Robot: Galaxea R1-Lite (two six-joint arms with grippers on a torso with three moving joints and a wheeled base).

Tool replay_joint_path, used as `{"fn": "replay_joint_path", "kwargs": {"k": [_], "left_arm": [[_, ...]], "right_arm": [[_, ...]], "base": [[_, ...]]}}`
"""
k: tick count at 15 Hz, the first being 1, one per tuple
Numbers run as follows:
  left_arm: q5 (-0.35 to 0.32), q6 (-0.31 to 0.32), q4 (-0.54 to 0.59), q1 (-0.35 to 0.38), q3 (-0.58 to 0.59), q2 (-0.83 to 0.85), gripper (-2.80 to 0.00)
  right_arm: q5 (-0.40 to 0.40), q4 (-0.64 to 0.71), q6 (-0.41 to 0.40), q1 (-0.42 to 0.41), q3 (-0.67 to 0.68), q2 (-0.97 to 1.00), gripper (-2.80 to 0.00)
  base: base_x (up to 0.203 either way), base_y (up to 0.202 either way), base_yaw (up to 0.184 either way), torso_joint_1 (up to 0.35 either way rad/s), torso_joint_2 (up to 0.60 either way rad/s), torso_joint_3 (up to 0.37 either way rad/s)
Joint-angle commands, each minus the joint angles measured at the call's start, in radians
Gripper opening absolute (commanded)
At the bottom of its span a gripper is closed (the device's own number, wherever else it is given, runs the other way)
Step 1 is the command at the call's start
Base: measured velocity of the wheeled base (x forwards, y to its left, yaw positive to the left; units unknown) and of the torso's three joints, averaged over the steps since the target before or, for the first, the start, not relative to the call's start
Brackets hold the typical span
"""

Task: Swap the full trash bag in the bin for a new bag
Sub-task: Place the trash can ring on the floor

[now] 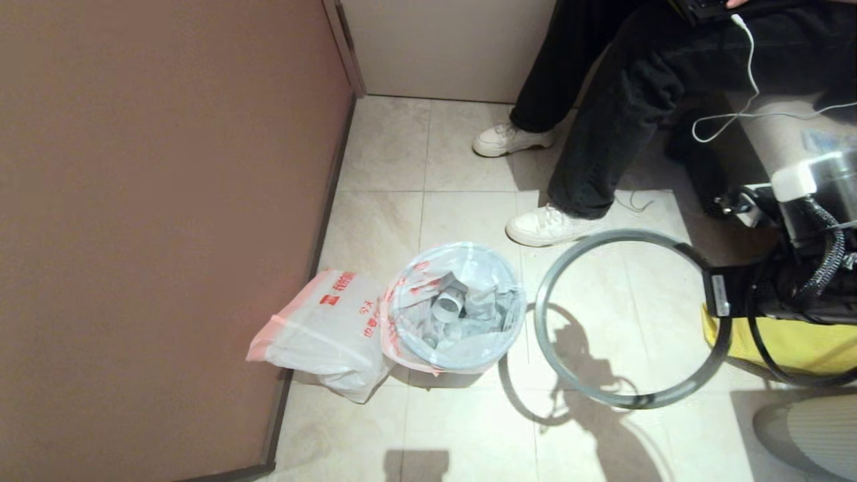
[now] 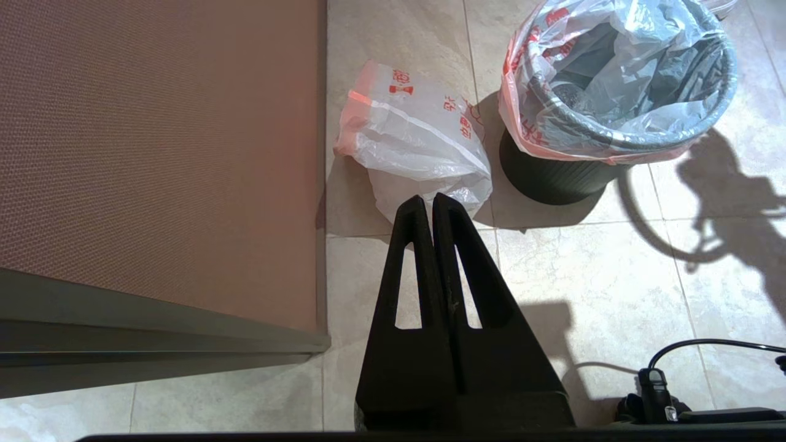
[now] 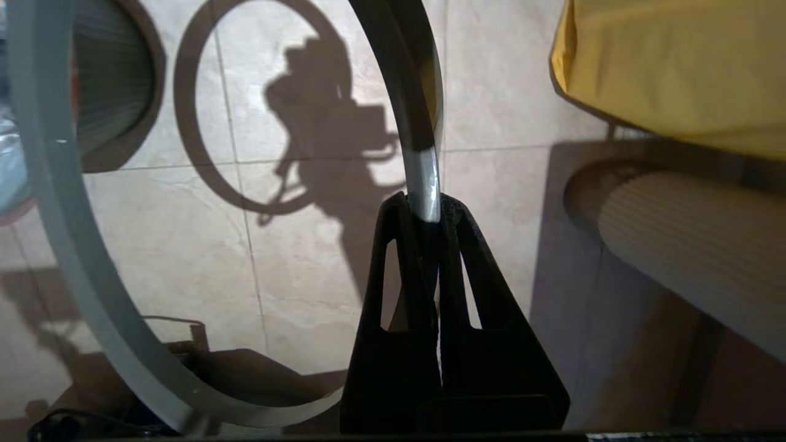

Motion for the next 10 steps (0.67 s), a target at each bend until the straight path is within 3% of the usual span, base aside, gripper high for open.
{"fn": "replay_joint_path", "kwargs": {"k": [1,5,10], "left_arm": [[0.000,0.001,0.000,-0.001,0.000,0.001,-2.80],[0.000,0.001,0.001,0.000,0.000,0.001,-2.80],[0.000,0.001,0.000,0.000,0.000,0.001,-2.80]], "right_arm": [[0.038,-0.050,0.002,-0.092,0.084,-0.025,-2.80],[0.087,-0.292,-0.001,-0.210,0.190,0.138,-2.80],[0.124,-0.513,-0.004,-0.265,0.197,0.401,-2.80]], "base": [[0.000,0.000,0.000,0.000,0.00,0.000],[0.000,0.000,0.000,0.000,0.00,0.000],[0.000,0.000,0.000,0.000,0.00,0.000]]}}
